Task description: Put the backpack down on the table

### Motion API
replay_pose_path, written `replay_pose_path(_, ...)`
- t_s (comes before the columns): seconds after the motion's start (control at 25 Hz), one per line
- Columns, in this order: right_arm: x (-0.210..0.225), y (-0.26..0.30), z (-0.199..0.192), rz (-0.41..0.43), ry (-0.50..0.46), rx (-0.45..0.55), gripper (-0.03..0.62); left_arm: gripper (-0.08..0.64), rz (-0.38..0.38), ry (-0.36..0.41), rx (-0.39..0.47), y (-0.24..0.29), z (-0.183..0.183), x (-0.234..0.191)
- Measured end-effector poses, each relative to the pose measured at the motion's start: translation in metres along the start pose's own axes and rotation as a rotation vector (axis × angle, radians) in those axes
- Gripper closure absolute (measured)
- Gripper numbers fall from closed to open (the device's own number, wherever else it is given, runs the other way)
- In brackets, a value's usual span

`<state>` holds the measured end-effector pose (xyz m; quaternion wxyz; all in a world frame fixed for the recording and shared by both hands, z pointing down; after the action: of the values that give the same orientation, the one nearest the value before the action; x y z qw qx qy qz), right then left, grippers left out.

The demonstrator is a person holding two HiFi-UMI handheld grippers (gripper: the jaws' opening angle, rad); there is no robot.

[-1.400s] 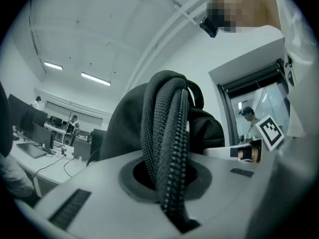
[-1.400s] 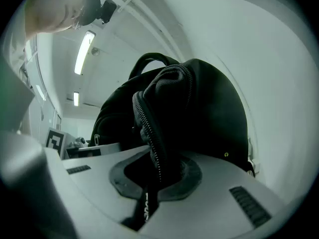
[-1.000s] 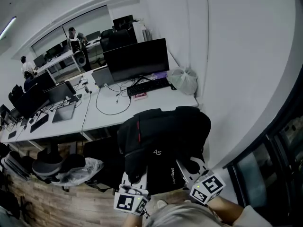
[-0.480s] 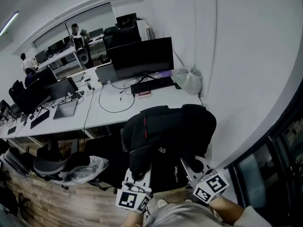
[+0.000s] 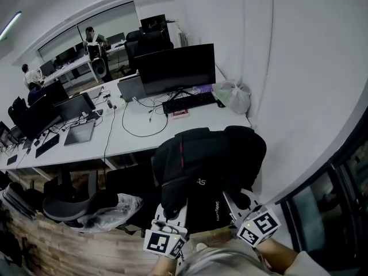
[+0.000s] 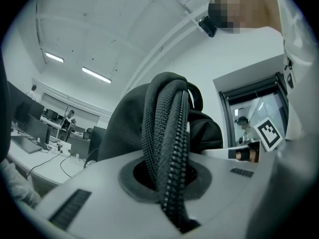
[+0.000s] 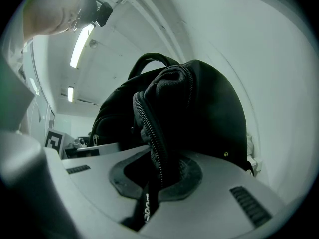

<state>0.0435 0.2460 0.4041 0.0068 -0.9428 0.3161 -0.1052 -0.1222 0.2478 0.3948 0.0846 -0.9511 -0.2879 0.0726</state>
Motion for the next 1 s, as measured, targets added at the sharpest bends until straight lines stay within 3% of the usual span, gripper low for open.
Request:
replay_pose_path(0.4, 0.004, 0.024, -0.003, -0.007, 0.007, -0.016, 0.568, 0.537, -0.007, -0.017, -0.003, 0.012, -0.002, -0.022)
replay_pose_path(1.0, 0.072, 0.072, 0.008, 0.03, 0.018, -0.021, 0.568, 0.537, 0.025, -0.008, -0.014, 0.087, -0.012, -0.041)
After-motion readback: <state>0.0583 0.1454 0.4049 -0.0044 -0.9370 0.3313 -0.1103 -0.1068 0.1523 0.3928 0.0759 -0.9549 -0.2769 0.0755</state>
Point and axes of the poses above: the fingertips, and each gripper's own axes: y forward along the fingers, x to its right, z out of its top, the point moved 4 cm from there along -y, backward along the fingers, and after that the axes turned 2 degrees about x, right-handed, at the moved point
